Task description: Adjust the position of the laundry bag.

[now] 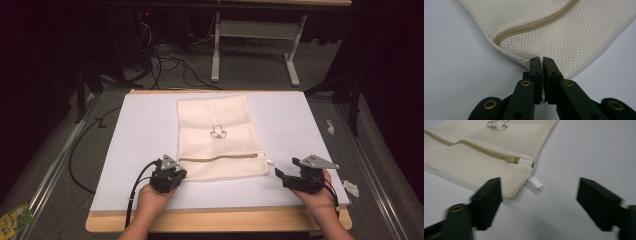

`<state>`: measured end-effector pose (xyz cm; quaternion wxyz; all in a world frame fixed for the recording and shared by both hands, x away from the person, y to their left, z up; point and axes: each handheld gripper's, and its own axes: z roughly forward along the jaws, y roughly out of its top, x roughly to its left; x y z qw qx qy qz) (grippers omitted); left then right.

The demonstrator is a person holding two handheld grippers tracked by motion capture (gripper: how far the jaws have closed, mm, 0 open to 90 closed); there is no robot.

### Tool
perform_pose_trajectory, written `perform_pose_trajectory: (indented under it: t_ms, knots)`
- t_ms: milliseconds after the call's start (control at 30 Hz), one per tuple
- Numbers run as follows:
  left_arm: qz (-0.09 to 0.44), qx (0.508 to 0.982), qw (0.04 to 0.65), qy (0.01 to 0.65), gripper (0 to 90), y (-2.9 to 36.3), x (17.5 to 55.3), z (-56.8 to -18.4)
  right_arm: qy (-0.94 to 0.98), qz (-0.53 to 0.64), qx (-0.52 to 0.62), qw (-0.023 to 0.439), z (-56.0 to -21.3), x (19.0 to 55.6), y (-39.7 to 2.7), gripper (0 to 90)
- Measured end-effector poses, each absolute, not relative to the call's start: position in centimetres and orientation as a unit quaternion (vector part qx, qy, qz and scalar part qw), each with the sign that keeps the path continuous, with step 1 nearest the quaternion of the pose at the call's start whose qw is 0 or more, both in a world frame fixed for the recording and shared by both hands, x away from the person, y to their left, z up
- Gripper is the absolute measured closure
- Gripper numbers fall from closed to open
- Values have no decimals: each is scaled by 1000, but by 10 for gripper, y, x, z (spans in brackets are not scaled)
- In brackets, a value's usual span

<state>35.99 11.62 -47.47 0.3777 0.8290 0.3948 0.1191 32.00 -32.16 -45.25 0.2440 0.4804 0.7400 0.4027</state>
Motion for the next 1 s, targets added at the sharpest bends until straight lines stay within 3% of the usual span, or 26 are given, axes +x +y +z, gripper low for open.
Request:
perform_pose_trajectory:
  t_ms: [33,100,333,400,467,1000]
  knots:
    - [119,831,379,391,871,117,357,-474,740,403,473,259,-451,320,-318,451]
    - [128,840,372,374,869,116,352,-472,743,401,466,264,-450,322,-310,534]
    - [136,849,370,353,866,116,350,-471,766,368,480,216,-470,355,-281,571]
    - [136,850,370,351,866,115,350,-471,780,343,482,203,-478,360,-275,673]
    - [134,852,368,347,866,115,349,-471,790,334,468,215,-478,356,-271,854]
    - [96,884,361,282,861,86,325,-466,808,325,444,209,-468,274,-307,870]
